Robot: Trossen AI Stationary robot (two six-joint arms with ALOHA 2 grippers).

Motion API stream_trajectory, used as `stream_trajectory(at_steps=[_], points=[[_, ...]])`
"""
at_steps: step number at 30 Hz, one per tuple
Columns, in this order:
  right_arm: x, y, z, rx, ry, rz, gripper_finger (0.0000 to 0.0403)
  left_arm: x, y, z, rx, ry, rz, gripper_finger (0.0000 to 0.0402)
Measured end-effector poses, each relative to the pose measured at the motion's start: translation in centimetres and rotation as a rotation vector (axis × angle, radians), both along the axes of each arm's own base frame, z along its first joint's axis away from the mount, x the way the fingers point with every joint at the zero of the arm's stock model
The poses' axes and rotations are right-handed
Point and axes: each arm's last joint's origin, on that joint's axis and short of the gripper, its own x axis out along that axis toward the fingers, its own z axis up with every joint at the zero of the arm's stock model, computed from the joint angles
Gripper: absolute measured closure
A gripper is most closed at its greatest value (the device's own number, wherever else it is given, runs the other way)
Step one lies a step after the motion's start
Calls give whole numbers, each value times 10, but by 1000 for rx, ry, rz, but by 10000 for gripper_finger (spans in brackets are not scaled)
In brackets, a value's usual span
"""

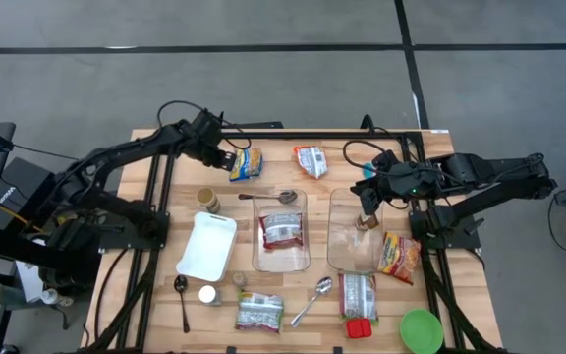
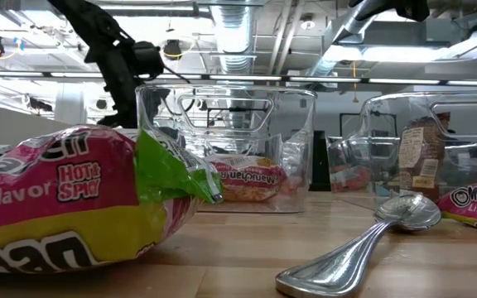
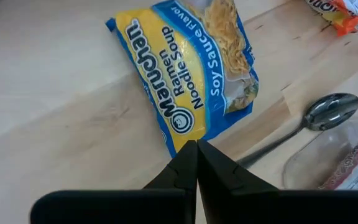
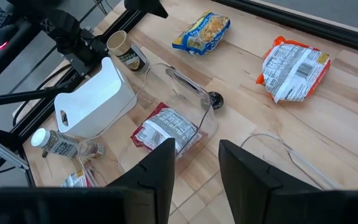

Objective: Pick & Place Food Item
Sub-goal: Put the blue noodle pack into the left transparent bin

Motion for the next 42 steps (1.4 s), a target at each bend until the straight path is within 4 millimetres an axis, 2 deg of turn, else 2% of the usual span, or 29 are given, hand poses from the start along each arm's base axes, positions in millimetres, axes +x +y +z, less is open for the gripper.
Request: stream_trajectory(at_steps=[8,16,25,31,42], points=[[0,0,0,0,0,0,284,1,4,-12,-47,10,-1,361],[0,0,0,0,0,0,284,-14,-4,-45,-160,-45,30,305],[0,0,0,0,0,0,284,-24,-10,-73,-168,-134,68,258],[0,0,0,0,0,0,284,-22,-9,-77,-130,-215,75,245],[0,0,0,0,0,0,284,-26,-15,-85,-144,-233,87,252]])
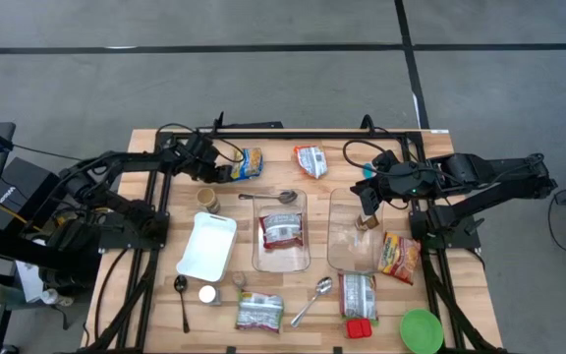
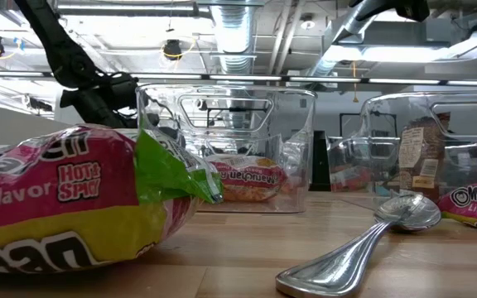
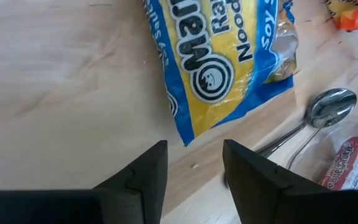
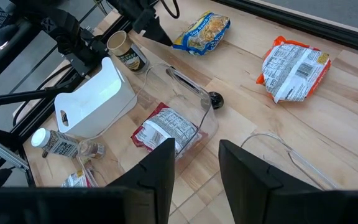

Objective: Pick & Place Food Item
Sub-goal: Put the blue noodle pack into the left transparent bin

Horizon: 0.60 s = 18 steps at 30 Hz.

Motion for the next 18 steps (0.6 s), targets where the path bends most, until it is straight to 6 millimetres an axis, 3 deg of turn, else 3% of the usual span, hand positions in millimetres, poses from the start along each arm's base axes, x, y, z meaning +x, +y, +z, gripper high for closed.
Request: stream_trajectory(at_steps=[18], points=[[0,0,0,0,0,0,284,9,-3,2,23,-47,-1,253]])
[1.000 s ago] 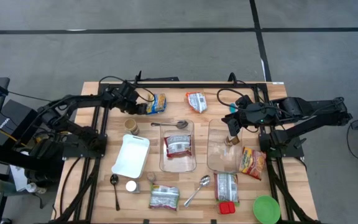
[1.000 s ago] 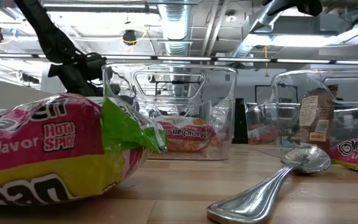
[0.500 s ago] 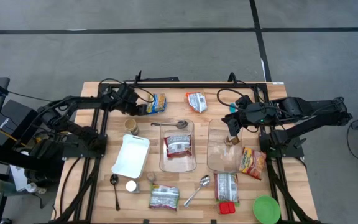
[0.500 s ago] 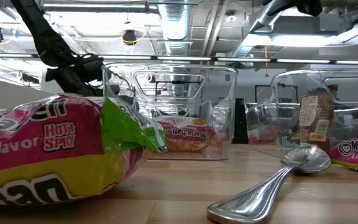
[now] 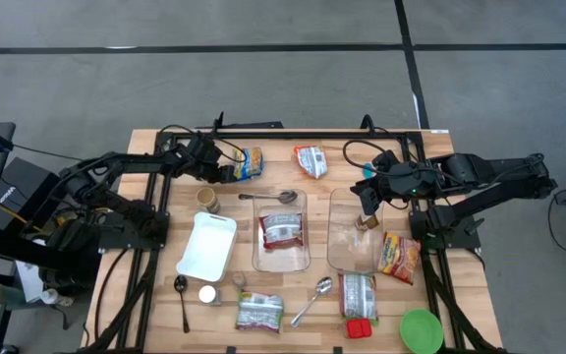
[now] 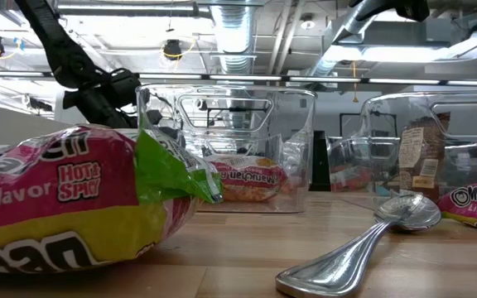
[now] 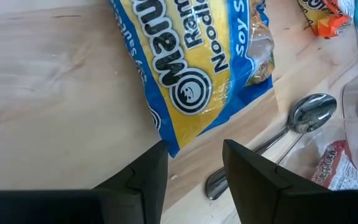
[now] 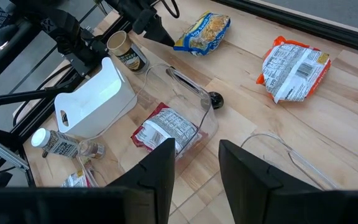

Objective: Pick & Place Food Item
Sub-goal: Put the blue noodle pack into the left transparent bin

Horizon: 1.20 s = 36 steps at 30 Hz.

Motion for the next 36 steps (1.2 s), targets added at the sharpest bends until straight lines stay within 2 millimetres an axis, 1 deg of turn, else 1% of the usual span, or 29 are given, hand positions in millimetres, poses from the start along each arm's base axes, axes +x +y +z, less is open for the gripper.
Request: stream_trajectory(at_steps=[9,12,20,24,30,36], points=[[0,0,0,0,0,0,284,2,-3,0,-3,6,-11,253],[0,0,0,0,0,0,284,3,-5,-1,13,40,10,253],[0,0,0,0,0,0,284,9,-8,0,30,32,35,253],[0,0,0,0,0,0,284,9,-10,-2,31,43,41,253],[0,0,0,0,0,0,284,4,-14,-11,33,1,75,253],[0,0,0,0,0,0,284,4,-15,-12,58,-58,98,253]])
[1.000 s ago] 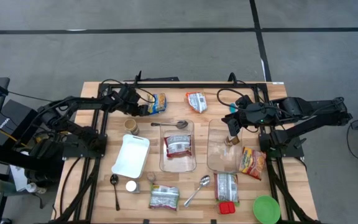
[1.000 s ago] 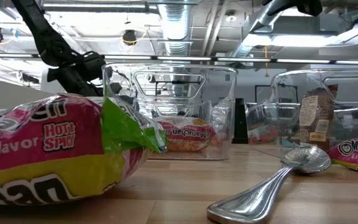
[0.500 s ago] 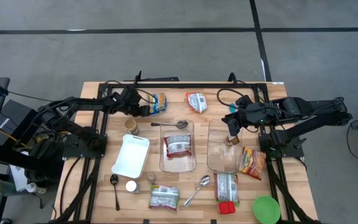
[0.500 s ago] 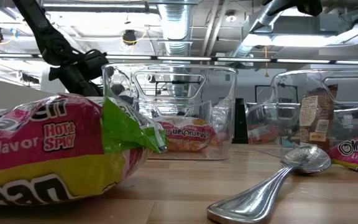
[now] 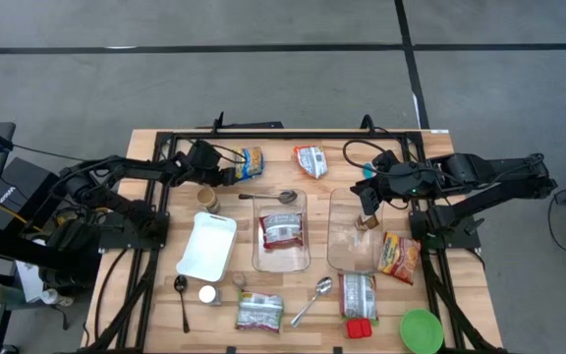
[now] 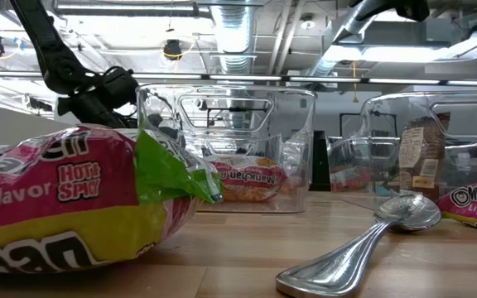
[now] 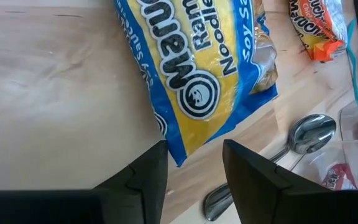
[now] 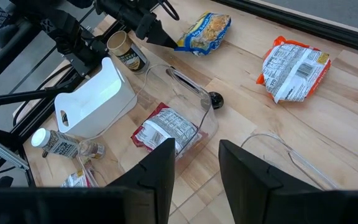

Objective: Pick & Place Food Item
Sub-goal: Put the blue noodle pack into the left transparent bin

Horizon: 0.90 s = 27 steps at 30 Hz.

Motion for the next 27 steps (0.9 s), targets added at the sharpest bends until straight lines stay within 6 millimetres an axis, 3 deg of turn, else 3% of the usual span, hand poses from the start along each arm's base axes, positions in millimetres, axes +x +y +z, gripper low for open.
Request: stream_trajectory(at_steps=[10,27], points=[[0,0,0,0,0,0,284,1,-1,0,30,27,25,264],[0,0,0,0,0,0,284,9,-6,1,117,59,54,397]])
